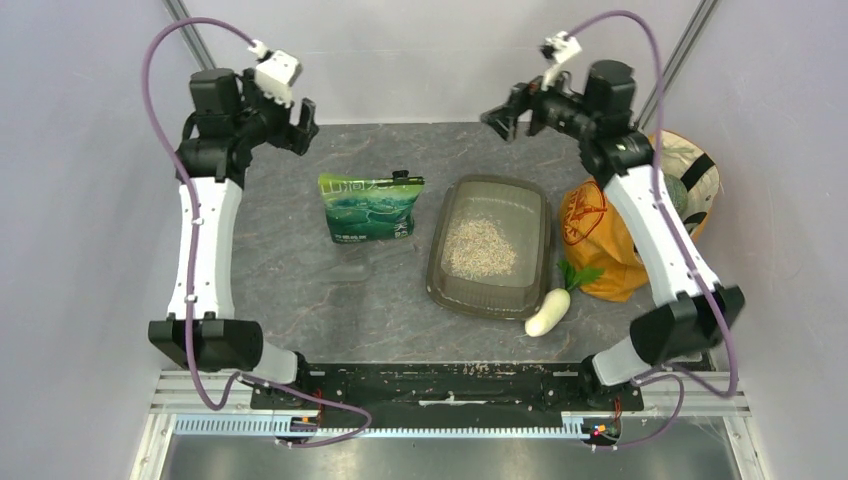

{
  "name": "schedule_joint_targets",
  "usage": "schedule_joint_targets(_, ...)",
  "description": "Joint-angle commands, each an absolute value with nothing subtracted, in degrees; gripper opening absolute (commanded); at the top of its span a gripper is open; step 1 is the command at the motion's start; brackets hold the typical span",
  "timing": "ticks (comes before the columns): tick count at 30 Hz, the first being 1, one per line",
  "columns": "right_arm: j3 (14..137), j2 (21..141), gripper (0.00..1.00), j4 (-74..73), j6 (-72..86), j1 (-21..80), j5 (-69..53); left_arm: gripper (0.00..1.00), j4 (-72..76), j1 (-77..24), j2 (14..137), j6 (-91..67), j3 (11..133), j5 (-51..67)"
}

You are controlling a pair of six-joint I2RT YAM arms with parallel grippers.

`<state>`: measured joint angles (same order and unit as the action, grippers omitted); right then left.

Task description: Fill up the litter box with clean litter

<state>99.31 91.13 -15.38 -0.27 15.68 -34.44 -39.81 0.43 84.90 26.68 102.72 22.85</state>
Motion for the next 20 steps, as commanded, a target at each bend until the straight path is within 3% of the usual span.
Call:
schedule_joint_targets(1,90.7,80.1,0.97,-18.3,9.7,11.3,-23.8,0.88,-45.9,4.7,79.6,8.7,99.2,16.7)
schedule_joint_targets(7,70.5,63.5,0.97,-22.9,12.3,8.3,-14.9,0.89,-48.5,4.8,69.9,2.7,83.4,7.2)
schedule_joint_targets(11,63.4,55.9,0.97,-27.5,12.0,8.3,-12.8,0.90,-48.0,4.8,63.5,3.3,73.1,3.7)
schedule_joint_targets(20,62.5,53.9,0.97,-28.1,11.6,8.2,-11.5,0.91,-46.9,4.8,59.1,1.8,68.4,3.3)
